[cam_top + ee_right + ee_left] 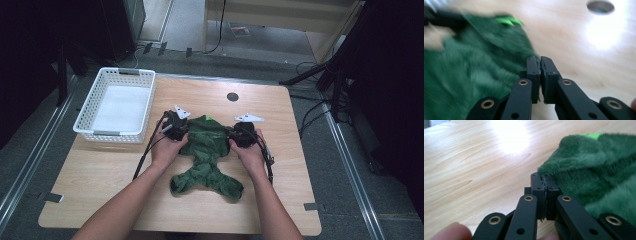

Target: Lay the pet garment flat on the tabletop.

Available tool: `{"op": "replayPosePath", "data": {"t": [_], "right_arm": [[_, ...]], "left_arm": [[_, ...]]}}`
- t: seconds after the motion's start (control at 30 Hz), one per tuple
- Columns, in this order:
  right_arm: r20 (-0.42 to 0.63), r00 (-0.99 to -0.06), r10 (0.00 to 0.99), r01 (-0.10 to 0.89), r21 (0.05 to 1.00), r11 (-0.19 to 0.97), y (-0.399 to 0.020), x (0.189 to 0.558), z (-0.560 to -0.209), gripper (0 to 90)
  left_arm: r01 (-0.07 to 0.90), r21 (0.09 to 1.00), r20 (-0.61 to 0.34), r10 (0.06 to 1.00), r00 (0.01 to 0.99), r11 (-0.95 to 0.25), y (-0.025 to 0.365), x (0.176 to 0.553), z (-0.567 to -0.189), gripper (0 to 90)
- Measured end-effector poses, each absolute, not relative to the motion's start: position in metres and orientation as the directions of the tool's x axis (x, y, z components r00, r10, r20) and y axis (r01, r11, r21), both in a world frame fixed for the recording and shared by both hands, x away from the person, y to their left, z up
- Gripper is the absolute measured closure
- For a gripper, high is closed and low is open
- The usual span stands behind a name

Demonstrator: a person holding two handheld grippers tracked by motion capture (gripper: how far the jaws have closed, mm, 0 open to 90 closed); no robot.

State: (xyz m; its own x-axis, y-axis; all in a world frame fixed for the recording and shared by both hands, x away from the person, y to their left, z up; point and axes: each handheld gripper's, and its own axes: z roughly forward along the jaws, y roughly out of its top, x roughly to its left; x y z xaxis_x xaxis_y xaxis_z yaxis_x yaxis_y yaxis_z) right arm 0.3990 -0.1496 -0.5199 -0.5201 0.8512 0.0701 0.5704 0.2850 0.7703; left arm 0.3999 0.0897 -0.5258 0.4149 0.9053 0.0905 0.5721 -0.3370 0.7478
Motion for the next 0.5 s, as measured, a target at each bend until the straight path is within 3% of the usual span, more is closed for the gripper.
{"op": "replayPosePath", "data": {"t": [0.03, 0.1, 0.13, 0.17, 0.2, 0.27, 0.4, 0.5], "right_arm": [[0.042, -0.512, 0.858, 0.577, 0.757, 0.307, -0.151, 0.398, -0.524, 81.4], [0.08, -0.498, 0.864, 0.608, 0.742, 0.282, -0.161, 0.398, -0.528, 64.6], [0.08, -0.498, 0.864, 0.608, 0.742, 0.282, -0.161, 0.398, -0.528, 64.6], [0.132, -0.5, 0.856, 0.626, 0.738, 0.252, -0.167, 0.398, -0.527, 60.8], [0.18, -0.489, 0.854, 0.613, 0.767, 0.19, -0.178, 0.397, -0.519, 59.1], [0.195, -0.481, 0.854, 0.608, 0.777, 0.165, -0.181, 0.398, -0.515, 59.5], [0.324, -0.412, 0.852, 0.628, 0.778, 0.008, -0.178, 0.41, -0.499, 63.1], [0.338, -0.407, 0.848, 0.654, 0.757, 0.013, -0.155, 0.422, -0.501, 60.6]], "left_arm": [[0.572, 0.748, 0.091, 0.905, 0.415, -0.337, 0.09, 0.4, -0.526, 87.6], [0.61, 0.741, -0.024, 0.896, 0.443, -0.281, 0.096, 0.401, -0.53, 76.9], [0.61, 0.741, -0.024, 0.896, 0.443, -0.281, 0.096, 0.401, -0.53, 69.7], [0.601, 0.756, -0.053, 0.892, 0.449, -0.258, 0.099, 0.4, -0.529, 69.7], [0.594, 0.777, -0.118, 0.878, 0.464, -0.21, 0.105, 0.4, -0.523, 61.3], [0.592, 0.785, -0.137, 0.883, 0.449, -0.179, 0.108, 0.401, -0.519, 60.6], [0.631, 0.775, -0.292, 0.885, 0.363, -0.003, 0.112, 0.415, -0.51, 57.4], [0.678, 0.734, -0.358, 0.873, 0.332, 0.043, 0.112, 0.425, -0.515, 62.7]]}}
